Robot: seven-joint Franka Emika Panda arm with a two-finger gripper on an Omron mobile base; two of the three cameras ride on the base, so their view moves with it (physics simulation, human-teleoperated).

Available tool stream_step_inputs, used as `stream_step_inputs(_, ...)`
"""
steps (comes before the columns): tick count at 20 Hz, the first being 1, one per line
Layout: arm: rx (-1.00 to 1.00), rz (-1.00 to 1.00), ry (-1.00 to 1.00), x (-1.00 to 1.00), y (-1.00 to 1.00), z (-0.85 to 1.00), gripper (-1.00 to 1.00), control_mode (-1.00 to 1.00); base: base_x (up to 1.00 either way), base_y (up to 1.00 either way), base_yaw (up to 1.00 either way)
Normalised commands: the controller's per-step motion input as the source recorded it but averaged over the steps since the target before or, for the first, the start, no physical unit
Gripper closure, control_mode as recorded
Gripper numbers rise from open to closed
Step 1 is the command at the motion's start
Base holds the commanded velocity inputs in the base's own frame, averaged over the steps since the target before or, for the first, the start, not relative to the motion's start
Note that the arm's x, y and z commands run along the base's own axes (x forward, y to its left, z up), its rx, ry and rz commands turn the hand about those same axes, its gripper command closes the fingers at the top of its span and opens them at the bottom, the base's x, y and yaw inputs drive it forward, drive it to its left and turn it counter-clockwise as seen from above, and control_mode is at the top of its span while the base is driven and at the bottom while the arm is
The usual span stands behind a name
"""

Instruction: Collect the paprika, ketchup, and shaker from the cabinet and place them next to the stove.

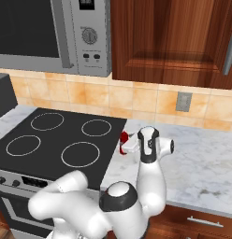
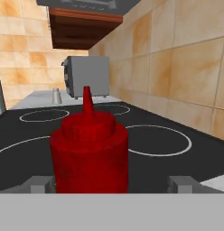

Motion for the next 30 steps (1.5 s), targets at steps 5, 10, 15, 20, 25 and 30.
stream_step_inputs(5, 0.0, 0.0, -0.07, -0.51, 0.14, -0.11, -1.0, -1.0, 0.0, 0.0, 0.0)
stream_step_inputs(10, 0.0, 0.0, 0.0, 0.02, 0.0, 0.28, -1.0, -1.0, 0.0, 0.0, 0.0)
stream_step_inputs(15, 0.0, 0.0, 0.0, 0.09, -0.06, 0.27, -1.0, -1.0, 0.0, 0.0, 0.0)
stream_step_inputs(20, 0.0, 0.0, 0.0, 0.09, -0.27, 0.05, -1.0, -1.0, 0.0, 0.0, 0.0)
stream_step_inputs(25, 0.0, 0.0, 0.0, 0.05, -0.42, 0.08, -1.0, -1.0, 0.0, 0.0, 0.0)
stream_step_inputs(30, 0.0, 0.0, -0.01, -0.03, -0.39, 0.26, -1.0, -1.0, 0.0, 0.0, 0.0)
